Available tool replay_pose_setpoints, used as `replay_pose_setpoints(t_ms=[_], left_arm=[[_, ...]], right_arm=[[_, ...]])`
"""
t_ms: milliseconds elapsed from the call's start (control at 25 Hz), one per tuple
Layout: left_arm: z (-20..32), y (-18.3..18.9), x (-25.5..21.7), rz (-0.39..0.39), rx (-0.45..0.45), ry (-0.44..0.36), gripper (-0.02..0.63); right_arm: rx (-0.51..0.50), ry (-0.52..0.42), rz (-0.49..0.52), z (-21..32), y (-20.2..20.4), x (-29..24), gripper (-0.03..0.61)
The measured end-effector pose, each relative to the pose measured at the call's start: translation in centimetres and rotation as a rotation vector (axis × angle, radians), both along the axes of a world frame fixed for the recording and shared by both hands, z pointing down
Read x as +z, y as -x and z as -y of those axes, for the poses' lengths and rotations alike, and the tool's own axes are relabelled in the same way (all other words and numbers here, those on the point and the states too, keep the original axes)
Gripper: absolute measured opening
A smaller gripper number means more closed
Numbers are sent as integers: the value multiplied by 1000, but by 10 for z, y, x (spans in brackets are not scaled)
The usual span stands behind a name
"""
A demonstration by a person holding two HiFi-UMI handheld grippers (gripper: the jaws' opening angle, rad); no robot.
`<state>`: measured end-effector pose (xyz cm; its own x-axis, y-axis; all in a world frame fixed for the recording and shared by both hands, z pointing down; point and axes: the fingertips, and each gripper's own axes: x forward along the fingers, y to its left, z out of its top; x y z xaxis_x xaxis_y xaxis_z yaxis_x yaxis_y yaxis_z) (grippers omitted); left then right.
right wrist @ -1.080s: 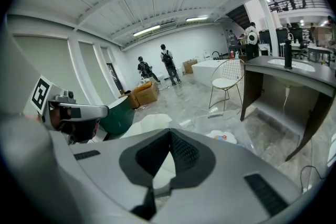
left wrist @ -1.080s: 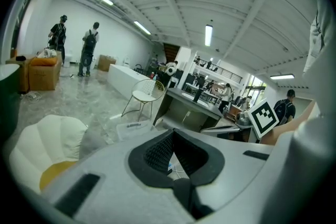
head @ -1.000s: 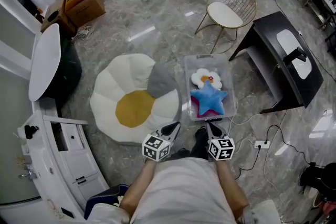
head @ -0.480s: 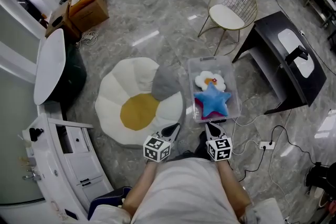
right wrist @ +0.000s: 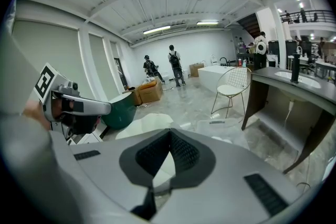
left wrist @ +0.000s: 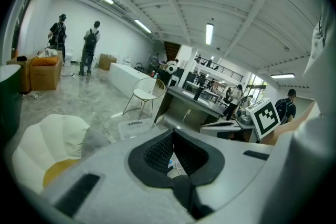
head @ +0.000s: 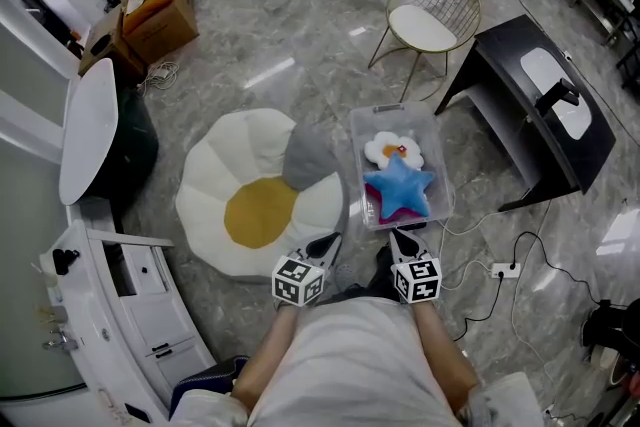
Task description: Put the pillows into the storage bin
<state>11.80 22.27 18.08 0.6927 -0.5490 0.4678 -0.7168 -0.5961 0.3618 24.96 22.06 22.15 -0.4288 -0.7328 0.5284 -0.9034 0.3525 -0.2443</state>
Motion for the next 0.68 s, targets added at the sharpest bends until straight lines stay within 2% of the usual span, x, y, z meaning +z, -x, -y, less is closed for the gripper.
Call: replay_pose_setpoints(t_ms=[680], left_arm=[[-2,-3,9,7,-7,18,9]], right_arm=[[16,12,-30,-6,-8,8,-2]])
